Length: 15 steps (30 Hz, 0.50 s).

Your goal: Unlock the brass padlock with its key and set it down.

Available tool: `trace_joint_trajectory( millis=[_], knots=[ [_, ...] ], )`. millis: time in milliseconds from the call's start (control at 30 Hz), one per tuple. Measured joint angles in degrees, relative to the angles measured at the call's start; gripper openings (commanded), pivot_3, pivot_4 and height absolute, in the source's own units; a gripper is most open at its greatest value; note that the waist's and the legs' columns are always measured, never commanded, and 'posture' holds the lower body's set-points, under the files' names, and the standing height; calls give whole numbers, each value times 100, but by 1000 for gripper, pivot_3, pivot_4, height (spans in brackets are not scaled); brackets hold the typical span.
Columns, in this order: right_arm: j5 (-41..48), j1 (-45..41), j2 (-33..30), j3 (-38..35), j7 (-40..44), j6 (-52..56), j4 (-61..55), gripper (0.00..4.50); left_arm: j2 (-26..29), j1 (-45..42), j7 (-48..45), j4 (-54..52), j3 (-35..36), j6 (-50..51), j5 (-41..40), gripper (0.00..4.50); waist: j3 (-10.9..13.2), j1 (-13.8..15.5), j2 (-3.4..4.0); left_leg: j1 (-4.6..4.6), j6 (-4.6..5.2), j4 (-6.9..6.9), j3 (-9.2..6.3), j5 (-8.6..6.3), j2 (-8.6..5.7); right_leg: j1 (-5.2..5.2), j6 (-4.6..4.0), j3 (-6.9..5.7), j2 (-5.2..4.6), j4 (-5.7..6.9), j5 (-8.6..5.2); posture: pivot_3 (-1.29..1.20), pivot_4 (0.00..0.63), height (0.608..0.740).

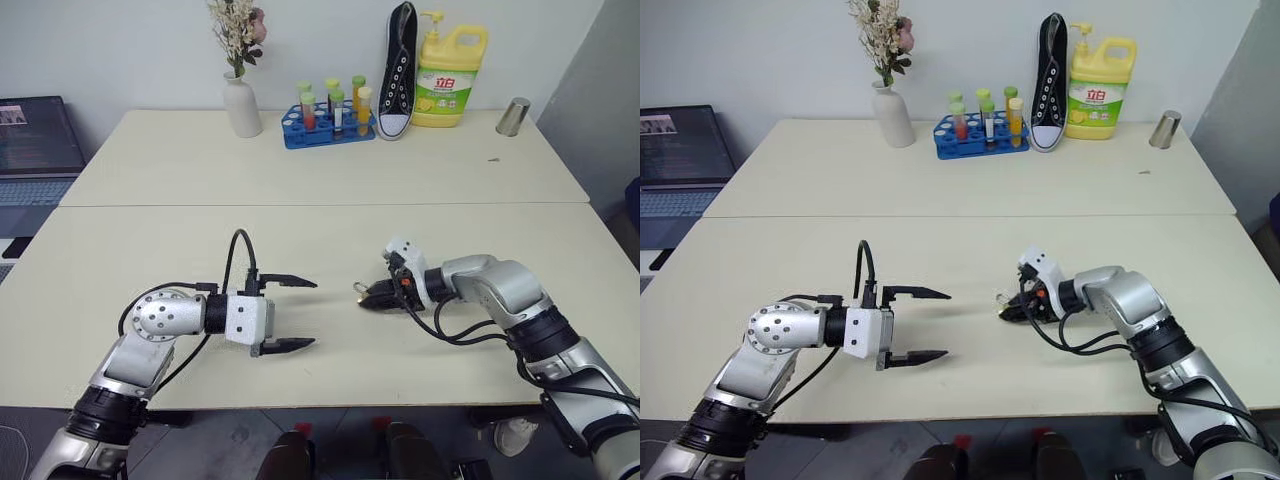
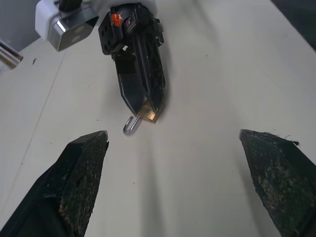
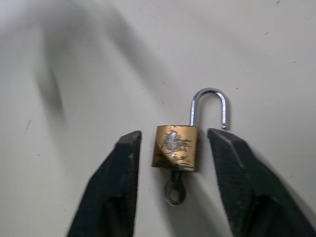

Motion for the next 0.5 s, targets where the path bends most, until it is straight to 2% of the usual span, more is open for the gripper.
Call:
trace_joint_trajectory(
  millis=[100,133,233,367,500],
  knots=[
    [-77,174,-277,-332,-87,-138,-305,4297,-6,58,100,-38,53,498,-148,4500,0,5,1,0,0,0,-1,0,0,-1,0,-1,1,2,0,0,150,740],
    [-130,285,-398,-431,-102,-208,-479,4406,-11,50,122,-47,63,638,-187,4500,0,10,1,-1,0,-1,-2,0,0,-1,0,-1,0,1,0,0,150,740],
    [-190,917,-885,-835,-140,-470,-1404,4406,14,4,269,-129,107,1174,-210,4500,1,22,0,-5,0,-1,-3,0,-1,2,1,-2,-1,-6,-1,0,150,740],
    [-70,1860,-1248,-1213,-77,-649,-2751,4406,152,-73,503,-266,43,1615,241,4500,1,-7,0,-2,0,-2,4,0,-4,4,1,2,6,-5,-1,0,150,740],
    [70,2328,-1389,-1564,-93,-705,-3365,4406,162,-73,418,-312,29,1544,260,4500,2,-5,-1,4,0,-1,0,0,1,6,1,-1,10,1,-1,0,150,740]
  ],
)
